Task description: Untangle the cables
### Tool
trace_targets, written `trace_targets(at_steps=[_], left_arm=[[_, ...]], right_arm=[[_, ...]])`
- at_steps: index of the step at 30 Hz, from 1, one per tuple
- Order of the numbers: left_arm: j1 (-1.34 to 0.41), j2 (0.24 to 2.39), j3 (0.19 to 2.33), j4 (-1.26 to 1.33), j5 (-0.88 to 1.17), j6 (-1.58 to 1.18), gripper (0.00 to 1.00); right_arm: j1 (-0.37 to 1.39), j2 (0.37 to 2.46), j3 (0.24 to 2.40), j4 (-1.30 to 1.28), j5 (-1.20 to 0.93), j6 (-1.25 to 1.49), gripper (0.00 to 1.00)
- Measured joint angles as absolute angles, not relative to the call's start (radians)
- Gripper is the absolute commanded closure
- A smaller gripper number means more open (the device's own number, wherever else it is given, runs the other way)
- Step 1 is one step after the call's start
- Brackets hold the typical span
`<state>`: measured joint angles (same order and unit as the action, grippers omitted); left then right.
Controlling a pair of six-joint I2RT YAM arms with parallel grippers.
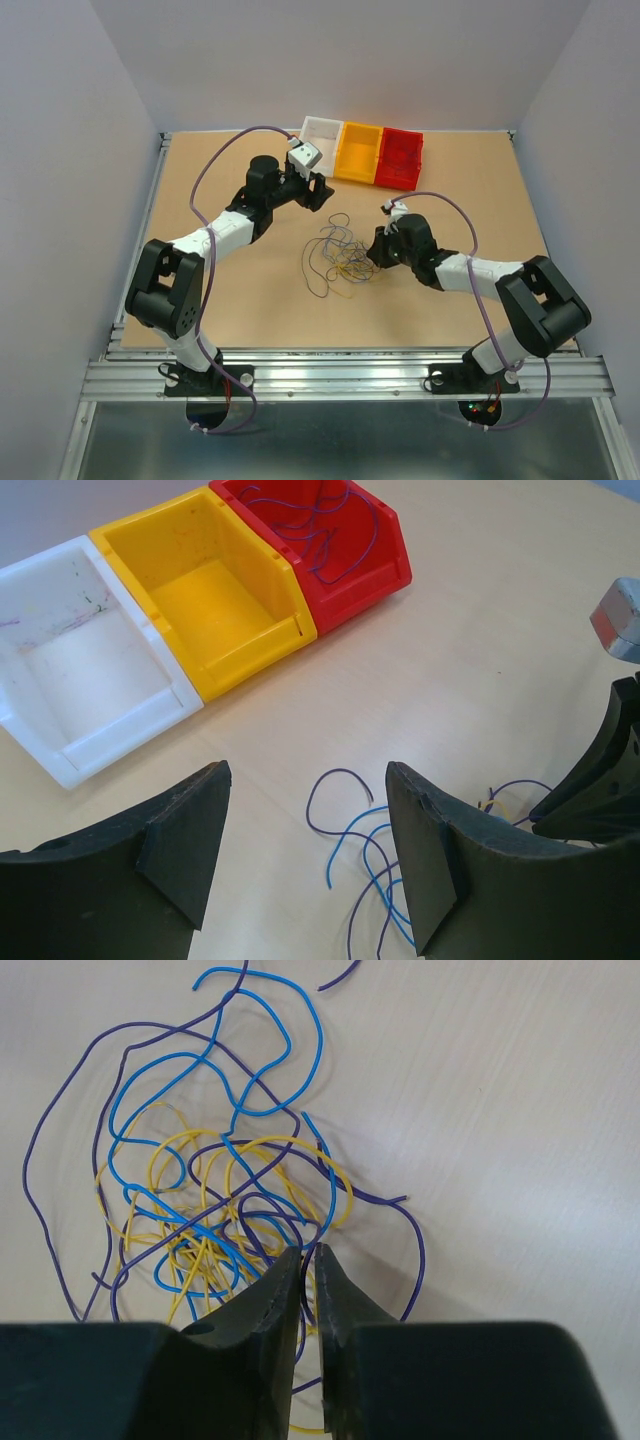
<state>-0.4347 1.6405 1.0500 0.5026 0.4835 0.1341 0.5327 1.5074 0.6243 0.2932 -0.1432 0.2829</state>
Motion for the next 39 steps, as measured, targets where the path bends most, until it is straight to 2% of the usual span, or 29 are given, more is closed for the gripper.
trace_targets(at_steps=[3,9,16,23,30,35,39], left_arm=[[-0.435,1.641,1.050,0.502,0.481,0.134,0.25],[-0.435,1.641,1.050,0.501,0.479,0.135,0.25],[-0.435,1.641,1.052,0.498,0.477,0.139,0.25],[-0.378,1.583,0.977,0.598,0.577,0.057,0.25],[-0.239,1.458,0.855,0.856,0.785,-0.135,0.22],[-0.245,1.335,0.745,1.141,0.958,-0.328,0.18],[-0.254,1.313,0.718,1.248,1.049,-0.487,0.15]], right_arm=[[0.536,1.507,0.624,0.293,-0.142,0.281,0.99],[0.548,1.452,0.606,0.294,-0.152,0.280,1.00],[0.558,1.172,0.583,0.267,-0.219,0.284,0.99],[0.559,0.961,0.776,0.179,-0.302,0.305,0.99],[0.559,1.001,1.096,0.145,-0.356,0.323,0.99],[0.559,1.052,1.131,0.134,-0.371,0.339,0.99],[0.559,1.118,1.131,0.095,-0.384,0.348,0.99]])
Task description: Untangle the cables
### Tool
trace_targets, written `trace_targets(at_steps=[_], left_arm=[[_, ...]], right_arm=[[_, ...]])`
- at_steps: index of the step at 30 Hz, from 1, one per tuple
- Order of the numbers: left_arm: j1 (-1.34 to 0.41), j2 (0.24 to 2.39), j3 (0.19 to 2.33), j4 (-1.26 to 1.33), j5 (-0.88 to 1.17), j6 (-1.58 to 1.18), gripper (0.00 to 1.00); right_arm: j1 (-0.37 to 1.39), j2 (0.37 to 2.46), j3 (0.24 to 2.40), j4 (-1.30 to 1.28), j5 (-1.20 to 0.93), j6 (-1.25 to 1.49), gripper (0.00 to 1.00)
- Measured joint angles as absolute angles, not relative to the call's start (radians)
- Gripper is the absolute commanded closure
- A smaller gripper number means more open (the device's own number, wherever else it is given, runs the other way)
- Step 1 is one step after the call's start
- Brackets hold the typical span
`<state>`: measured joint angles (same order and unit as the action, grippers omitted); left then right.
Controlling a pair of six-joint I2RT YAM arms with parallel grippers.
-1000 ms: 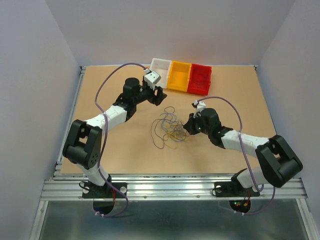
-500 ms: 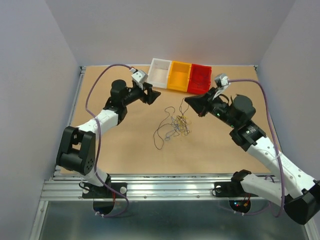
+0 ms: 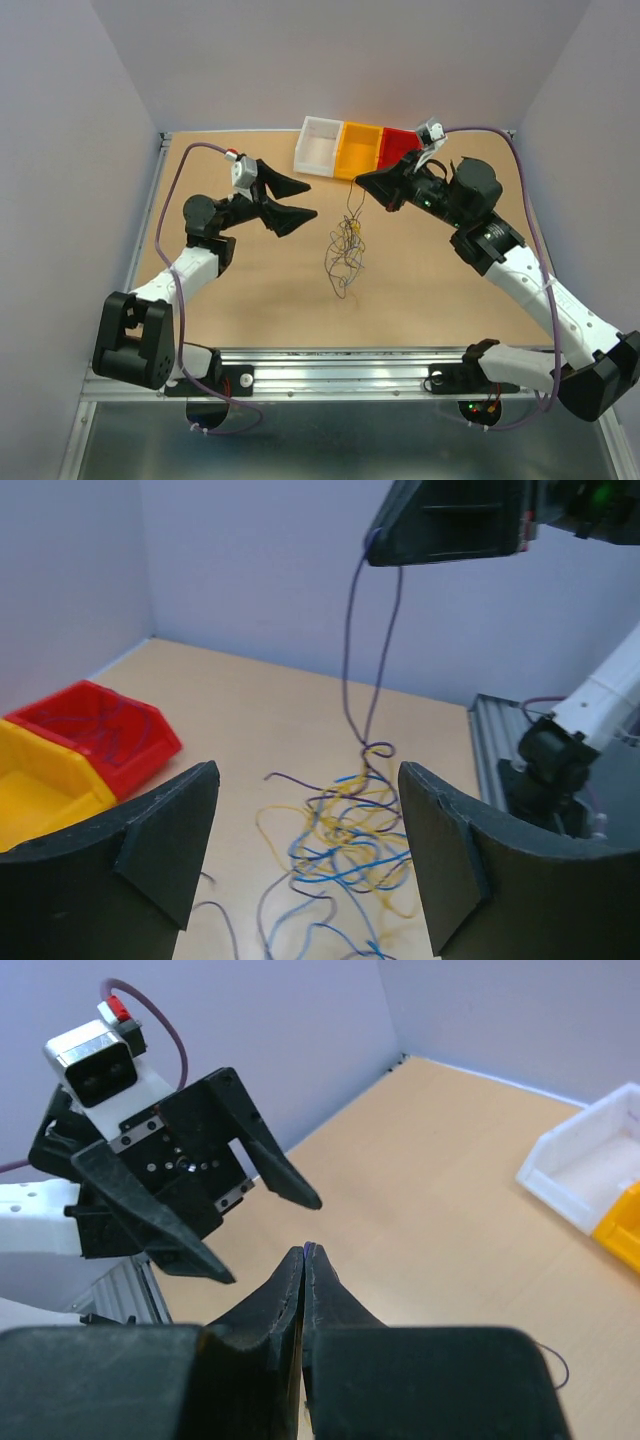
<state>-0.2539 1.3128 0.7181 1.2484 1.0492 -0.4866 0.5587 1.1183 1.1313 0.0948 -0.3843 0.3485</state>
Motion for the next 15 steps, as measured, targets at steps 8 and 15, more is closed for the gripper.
trace_targets(at_steps=[8,15], left_arm=[[-0.296,1.438,0.705,1.289,1.151,-0.771,0.02],[-0.344,1.450,0.720,1.282,1.115,-0.640,0.02]], right_arm=[[0.571,1.135,1.131,0.070,-0.391,0.363,0.99],[0.592,1.147,1.135,0.070,-0.393,0.363,0.99]])
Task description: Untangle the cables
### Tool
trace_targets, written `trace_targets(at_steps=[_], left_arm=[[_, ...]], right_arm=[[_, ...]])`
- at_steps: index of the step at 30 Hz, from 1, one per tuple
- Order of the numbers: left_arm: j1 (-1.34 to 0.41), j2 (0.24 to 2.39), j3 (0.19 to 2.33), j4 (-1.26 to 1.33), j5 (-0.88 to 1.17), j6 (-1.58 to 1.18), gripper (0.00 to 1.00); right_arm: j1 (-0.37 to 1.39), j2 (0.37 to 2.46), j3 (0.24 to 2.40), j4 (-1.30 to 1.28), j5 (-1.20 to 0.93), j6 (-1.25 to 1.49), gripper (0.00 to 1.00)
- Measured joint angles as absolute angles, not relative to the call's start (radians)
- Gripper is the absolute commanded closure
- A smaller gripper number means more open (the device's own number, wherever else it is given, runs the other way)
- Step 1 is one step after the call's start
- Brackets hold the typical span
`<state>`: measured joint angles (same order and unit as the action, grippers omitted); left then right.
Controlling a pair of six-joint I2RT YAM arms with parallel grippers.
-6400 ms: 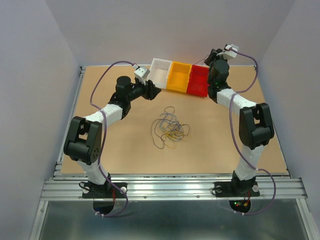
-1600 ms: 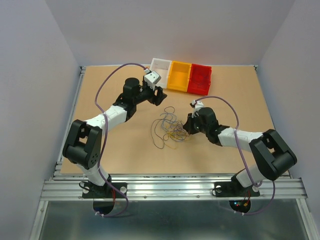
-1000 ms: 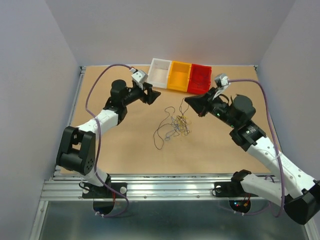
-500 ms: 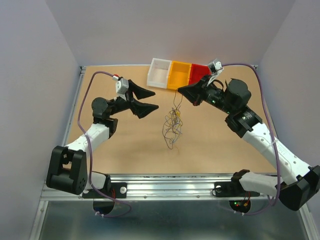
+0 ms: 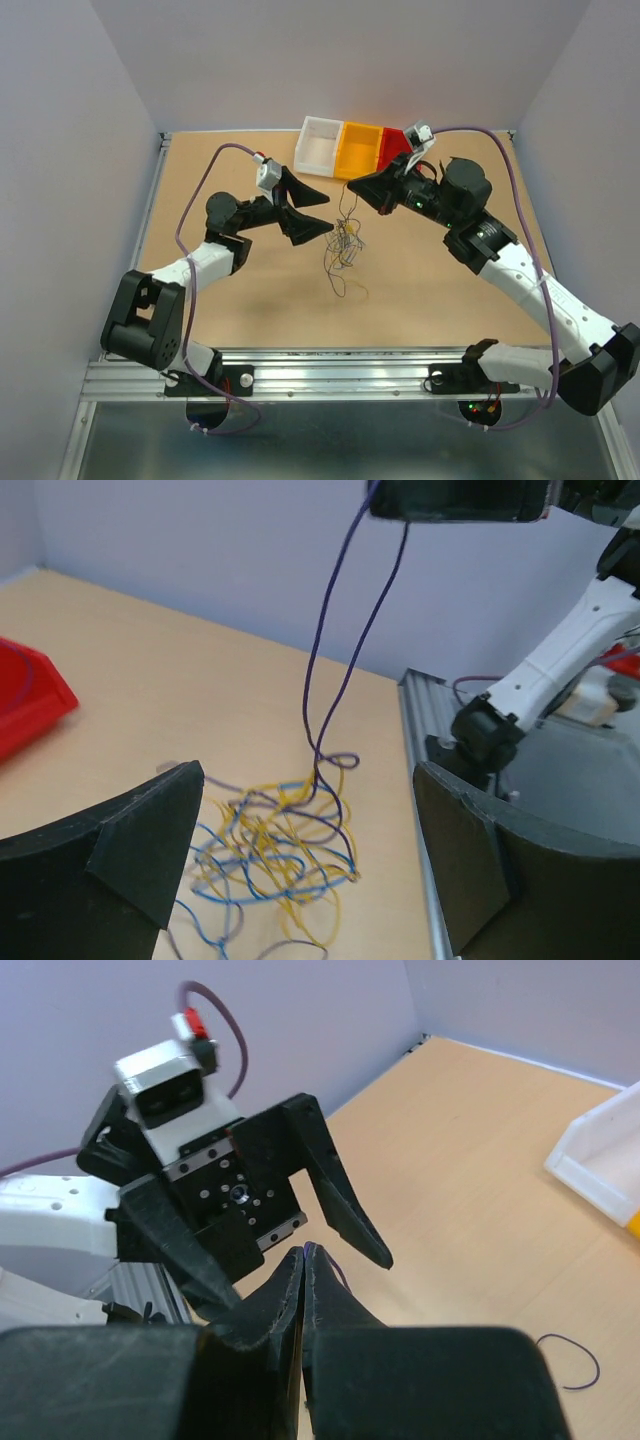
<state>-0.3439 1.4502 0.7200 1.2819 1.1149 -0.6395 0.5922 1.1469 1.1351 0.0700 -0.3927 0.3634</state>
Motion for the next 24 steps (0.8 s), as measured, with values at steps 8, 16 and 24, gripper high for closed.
trace_targets(at_steps=[8,16,24], left_arm=[[-0.466,1.324,0.748,1.195,1.003,-0.298,0.03],[-0.501,1.355,0.770,1.061,0.922,-0.134,0.19],[-0.509,1.437,0.812,0.956,0.867,-0.017,0.51]], right_arm=[[0.632,1.219,1.171,0.067,-0.393,0.363,1.00],[0.675,1.265,1.277,0.060,-0.392,0.366,1.00],[0.676,1.285,1.487,0.056,-0.407,0.411,0.99]])
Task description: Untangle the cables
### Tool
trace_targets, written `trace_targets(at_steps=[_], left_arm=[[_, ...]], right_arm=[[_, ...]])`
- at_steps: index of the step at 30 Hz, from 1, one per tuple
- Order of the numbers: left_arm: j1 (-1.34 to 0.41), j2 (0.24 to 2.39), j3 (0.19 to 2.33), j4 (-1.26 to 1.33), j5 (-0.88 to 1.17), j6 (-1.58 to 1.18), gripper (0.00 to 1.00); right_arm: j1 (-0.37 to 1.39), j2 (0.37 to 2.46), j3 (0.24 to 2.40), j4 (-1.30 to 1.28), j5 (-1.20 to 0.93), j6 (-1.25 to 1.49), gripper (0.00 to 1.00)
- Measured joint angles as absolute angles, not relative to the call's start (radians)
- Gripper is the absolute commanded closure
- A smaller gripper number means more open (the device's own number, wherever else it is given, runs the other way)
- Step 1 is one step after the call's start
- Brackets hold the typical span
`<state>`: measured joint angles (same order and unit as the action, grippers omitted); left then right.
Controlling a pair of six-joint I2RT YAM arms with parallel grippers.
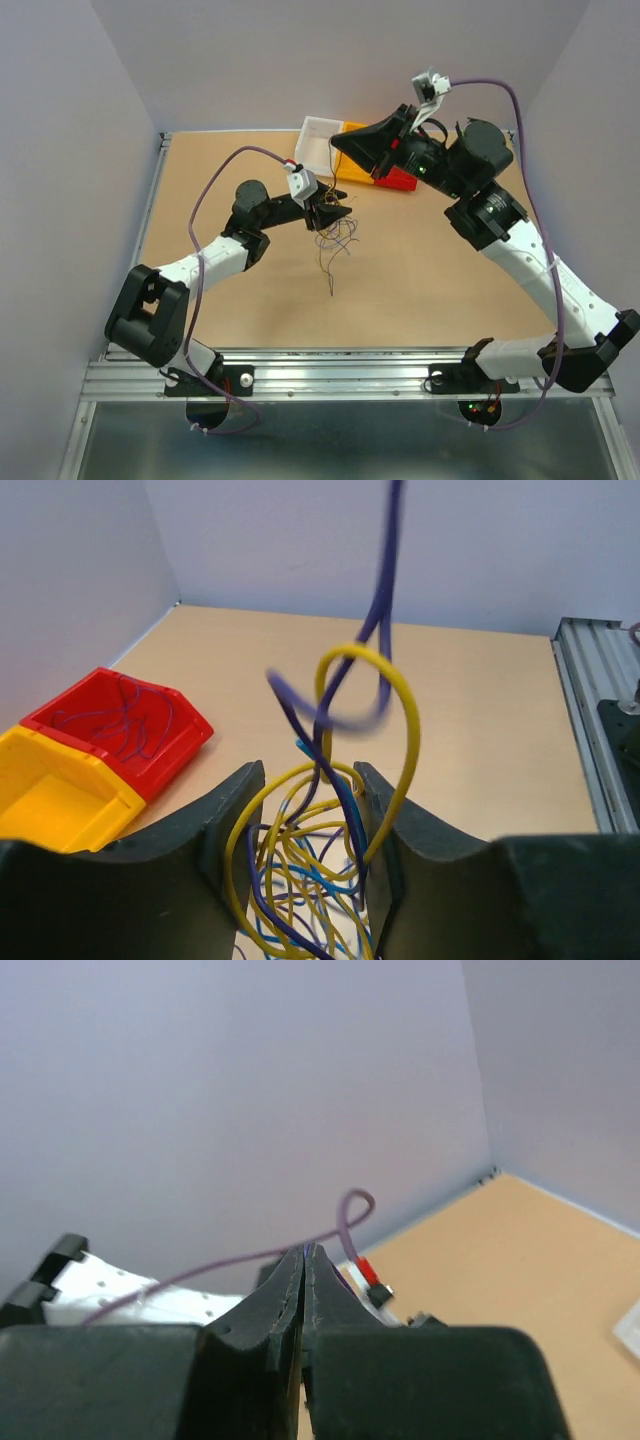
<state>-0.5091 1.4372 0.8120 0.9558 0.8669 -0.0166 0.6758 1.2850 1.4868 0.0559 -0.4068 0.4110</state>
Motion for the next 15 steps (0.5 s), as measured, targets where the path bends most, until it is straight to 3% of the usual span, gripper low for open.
trace_targets(at_steps=[8,15], left_arm=[[-0.517,1.555,0.854,0.871,0.831,0.062,0.54],[-0.566,1.666,0.905,0.772,0.767,0.135,0.50]], right_arm=[[0.676,1.365,1.821,0.068,-0.348,0.433,1.00],[0.676,1.446,2.111,0.092,-0.187,0.407,0.99]])
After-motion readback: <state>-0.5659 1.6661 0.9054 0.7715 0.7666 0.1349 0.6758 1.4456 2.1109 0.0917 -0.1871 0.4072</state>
